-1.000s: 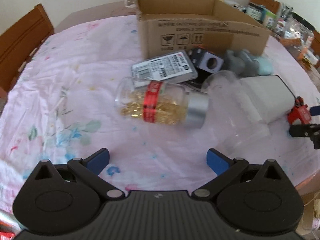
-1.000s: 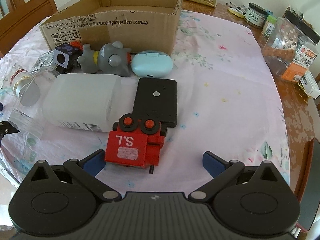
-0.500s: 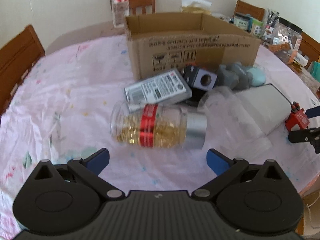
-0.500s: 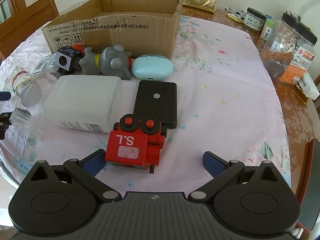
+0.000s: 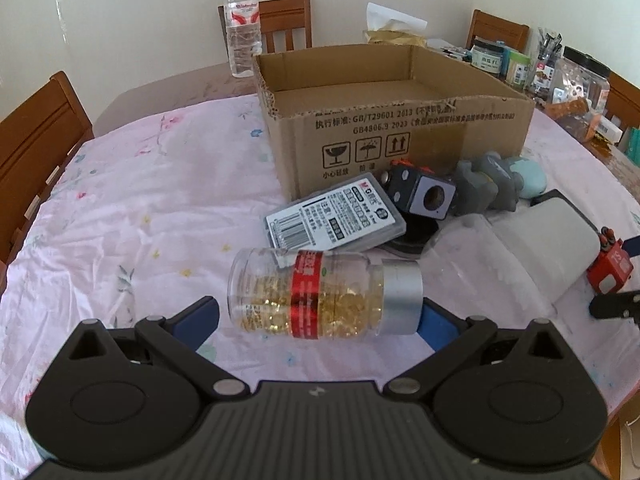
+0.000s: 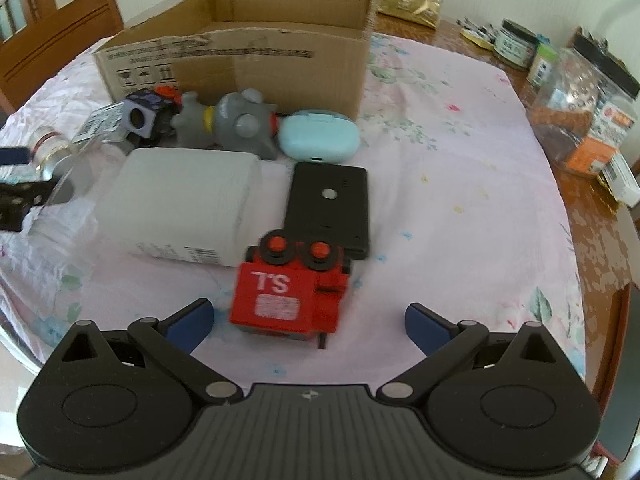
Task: Organize rigid objects
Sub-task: 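Close left tool on the capsule jar while right tool grasps the red S.L toy, then lower the jar into the cardboard box with left tool while right tool drops the red toy inside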
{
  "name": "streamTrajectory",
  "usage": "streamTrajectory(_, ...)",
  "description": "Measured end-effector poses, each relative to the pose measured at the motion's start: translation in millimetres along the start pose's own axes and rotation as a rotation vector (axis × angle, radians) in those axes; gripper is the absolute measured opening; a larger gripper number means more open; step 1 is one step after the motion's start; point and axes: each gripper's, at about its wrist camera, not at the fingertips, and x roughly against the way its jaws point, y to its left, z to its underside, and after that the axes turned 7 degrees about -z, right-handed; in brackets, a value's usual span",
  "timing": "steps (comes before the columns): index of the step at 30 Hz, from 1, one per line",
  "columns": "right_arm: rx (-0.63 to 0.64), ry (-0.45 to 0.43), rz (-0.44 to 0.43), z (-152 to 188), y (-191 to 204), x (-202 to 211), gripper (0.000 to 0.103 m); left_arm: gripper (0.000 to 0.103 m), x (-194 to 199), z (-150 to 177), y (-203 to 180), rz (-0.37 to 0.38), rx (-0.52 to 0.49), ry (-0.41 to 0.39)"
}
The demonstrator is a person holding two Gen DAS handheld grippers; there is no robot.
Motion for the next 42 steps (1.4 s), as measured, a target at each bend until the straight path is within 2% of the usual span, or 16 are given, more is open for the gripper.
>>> streamTrajectory(4, 0.011, -0.014, -0.016, -2.8, 6.7, 2.7, 0.085, 0.098, -0.5, -3.3, -0.8, 0.008, 0.000, -0.007)
streamTrajectory(6, 0.022, -0.021, -0.015, -4.1, 9.5, 3.3, 0.080, 0.094, -0.6, -4.5, 0.0, 0.023, -0.001, -0.006)
streamTrajectory(13, 0.020, -0.038, 0.001, -6.1, 9.8, 6.4, 0.059, 0.094, -0.4, -5.9, 3.1, 0.038, 0.012, 0.008)
streamTrajectory(27, 0.066, -0.016, -0.005, -11.8, 3.2, 17.7, 0.056, 0.093, 9.3, -18.5, 8.0, 0.064, -0.010, 0.089)
streamTrajectory(35, 0.101, -0.020, 0.001, -18.4, -5.5, 29.8, 0.056, 0.093, 16.4, -30.9, 9.1, 0.069, -0.036, 0.092)
streamTrajectory(42, 0.128, -0.044, -0.028, -37.3, -5.8, 46.6, 0.056, 0.093, 31.9, -61.7, 12.2, 0.099, -0.038, 0.076)
